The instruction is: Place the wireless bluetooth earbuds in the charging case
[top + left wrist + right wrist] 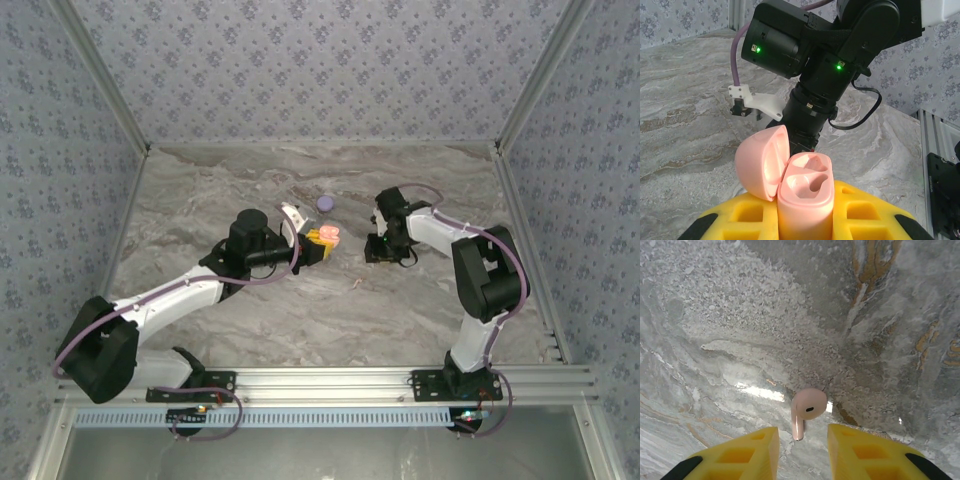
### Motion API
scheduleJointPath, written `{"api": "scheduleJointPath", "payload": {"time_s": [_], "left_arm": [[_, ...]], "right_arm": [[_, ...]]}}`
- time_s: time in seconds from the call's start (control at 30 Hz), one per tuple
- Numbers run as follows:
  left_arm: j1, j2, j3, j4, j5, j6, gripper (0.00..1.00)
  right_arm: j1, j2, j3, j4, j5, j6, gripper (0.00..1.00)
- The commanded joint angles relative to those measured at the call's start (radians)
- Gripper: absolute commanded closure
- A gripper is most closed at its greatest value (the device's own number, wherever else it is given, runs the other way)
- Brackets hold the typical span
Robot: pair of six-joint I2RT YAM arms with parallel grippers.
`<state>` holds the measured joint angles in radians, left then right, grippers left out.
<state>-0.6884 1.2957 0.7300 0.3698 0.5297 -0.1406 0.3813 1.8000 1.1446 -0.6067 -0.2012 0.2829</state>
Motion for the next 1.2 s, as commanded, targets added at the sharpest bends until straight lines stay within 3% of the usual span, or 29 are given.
{"api": "scheduleJointPath", "payload": {"time_s": [0.0,1.17], "left_arm": [[-0.005,-0.032,0.000,0.012,-0.003,0.013,0.86],[-0.006,-0.035,-0.002,0.008,-0.005,0.016,0.86]], "right_arm": [[0.004,0.007,0.039,-0.027,0.015,0.060,0.65],[0.020,0.119,0.149,-0.102,0.056,0.119,0.63]]}}
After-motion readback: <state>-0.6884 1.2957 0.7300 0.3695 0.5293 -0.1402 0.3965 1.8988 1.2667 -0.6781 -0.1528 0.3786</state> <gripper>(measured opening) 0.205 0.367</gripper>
